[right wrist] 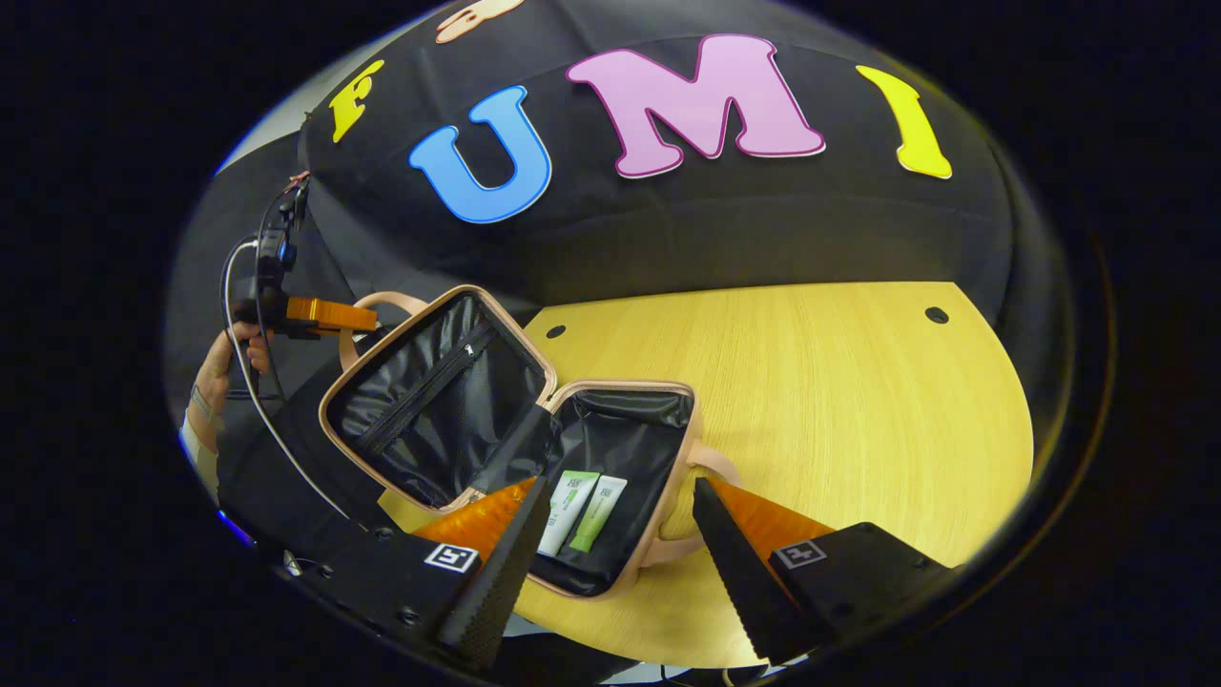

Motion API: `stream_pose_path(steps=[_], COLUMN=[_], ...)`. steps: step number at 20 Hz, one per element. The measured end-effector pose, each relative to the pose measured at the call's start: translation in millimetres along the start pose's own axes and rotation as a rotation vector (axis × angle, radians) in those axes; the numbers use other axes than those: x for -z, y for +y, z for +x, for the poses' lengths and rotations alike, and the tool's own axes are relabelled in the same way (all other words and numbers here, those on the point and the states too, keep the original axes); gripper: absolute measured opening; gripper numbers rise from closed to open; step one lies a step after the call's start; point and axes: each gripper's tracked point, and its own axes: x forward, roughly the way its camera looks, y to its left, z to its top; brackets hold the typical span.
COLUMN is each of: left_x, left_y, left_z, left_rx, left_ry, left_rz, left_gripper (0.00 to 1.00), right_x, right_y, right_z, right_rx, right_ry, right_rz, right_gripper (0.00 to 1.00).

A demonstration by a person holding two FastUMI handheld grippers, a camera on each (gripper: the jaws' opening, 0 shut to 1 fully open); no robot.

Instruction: First open the suitcase, pack the skin care products into it, and then close the suitcase.

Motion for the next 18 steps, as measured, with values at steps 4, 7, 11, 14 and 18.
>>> stream_pose_path(steps=[4,7,11,14,18], left_x=[12,50,116,150,165], left_y=[-129,-190,-204,-198,-196], left_z=[28,80,175,217,236], left_rx=[0.173,0.256,0.227,0.161,0.090], left_ry=[0.022,0.119,0.296,0.408,0.420], left_rz=[0.113,0.173,0.227,0.210,0.237], left_gripper=[0.08,0.08,0.09,0.10,0.17], right_x=[-5,-5,6,13,17], right_y=[-29,-54,-90,-111,-134], right_z=[-30,-58,-90,-112,-131], right_rx=[0.017,0.041,0.094,0.118,0.118], right_ry=[-0.022,-0.043,-0.042,-0.044,-0.045], right_rz=[-0.022,-0.025,-0.037,-0.048,-0.066], right_gripper=[0.96,0.96,0.96,0.96,0.96])
